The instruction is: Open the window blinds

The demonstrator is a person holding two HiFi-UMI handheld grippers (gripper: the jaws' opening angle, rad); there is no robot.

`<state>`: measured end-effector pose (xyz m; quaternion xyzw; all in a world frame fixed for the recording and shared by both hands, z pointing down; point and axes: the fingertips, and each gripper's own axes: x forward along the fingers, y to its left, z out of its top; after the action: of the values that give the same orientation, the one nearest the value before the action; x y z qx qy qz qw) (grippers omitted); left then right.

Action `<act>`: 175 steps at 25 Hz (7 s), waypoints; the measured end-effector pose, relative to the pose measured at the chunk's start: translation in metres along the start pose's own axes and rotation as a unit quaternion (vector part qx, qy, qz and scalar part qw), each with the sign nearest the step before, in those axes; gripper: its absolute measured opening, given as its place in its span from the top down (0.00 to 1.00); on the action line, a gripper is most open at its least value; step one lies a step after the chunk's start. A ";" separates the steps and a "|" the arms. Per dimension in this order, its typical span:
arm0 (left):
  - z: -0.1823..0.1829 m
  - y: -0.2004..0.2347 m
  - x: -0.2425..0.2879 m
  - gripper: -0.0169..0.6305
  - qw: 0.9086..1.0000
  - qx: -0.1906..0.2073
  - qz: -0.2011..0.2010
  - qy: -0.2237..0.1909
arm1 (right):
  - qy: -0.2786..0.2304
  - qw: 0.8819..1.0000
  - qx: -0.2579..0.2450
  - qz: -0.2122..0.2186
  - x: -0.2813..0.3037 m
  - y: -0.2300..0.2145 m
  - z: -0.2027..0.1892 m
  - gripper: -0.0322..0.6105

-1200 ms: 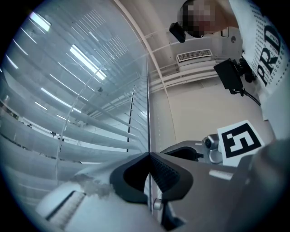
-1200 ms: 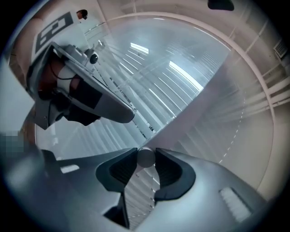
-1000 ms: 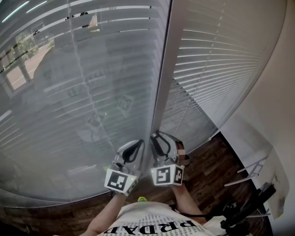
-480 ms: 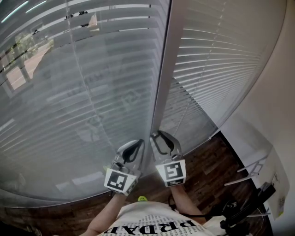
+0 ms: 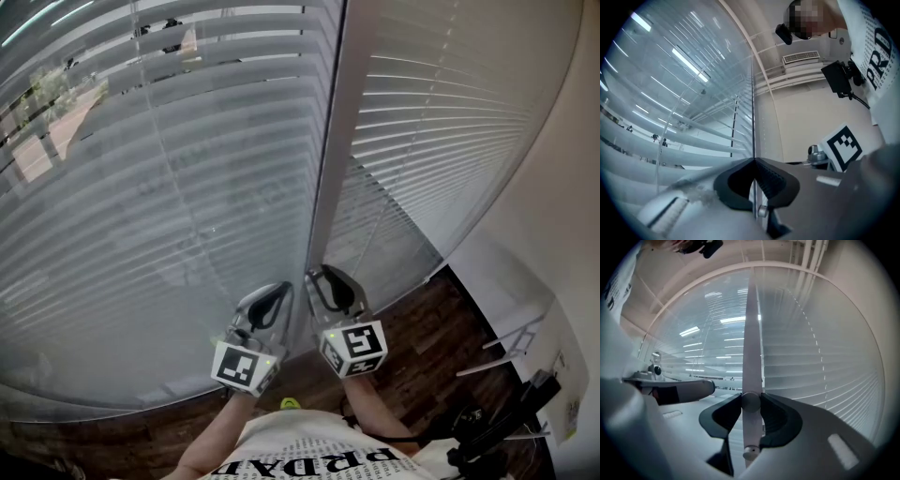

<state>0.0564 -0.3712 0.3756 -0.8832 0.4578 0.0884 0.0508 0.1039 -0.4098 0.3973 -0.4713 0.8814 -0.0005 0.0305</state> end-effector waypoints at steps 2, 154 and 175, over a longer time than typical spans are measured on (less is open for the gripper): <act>0.001 -0.001 0.000 0.96 1.000 -0.006 0.000 -0.005 | -0.008 0.999 0.041 0.002 0.000 -0.001 0.000 0.75; -0.004 -0.002 0.008 0.97 0.999 -0.043 -0.027 -0.004 | 0.008 0.996 0.087 0.025 0.003 -0.006 -0.002 0.75; -0.004 0.000 0.006 0.97 0.999 -0.049 -0.023 -0.001 | 0.070 0.996 -0.007 0.050 0.004 0.002 -0.004 0.73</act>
<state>0.0602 -0.3773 0.3785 -0.8949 0.4323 0.1104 0.0096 0.1001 -0.4120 0.4009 -0.4256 0.9039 -0.0256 -0.0349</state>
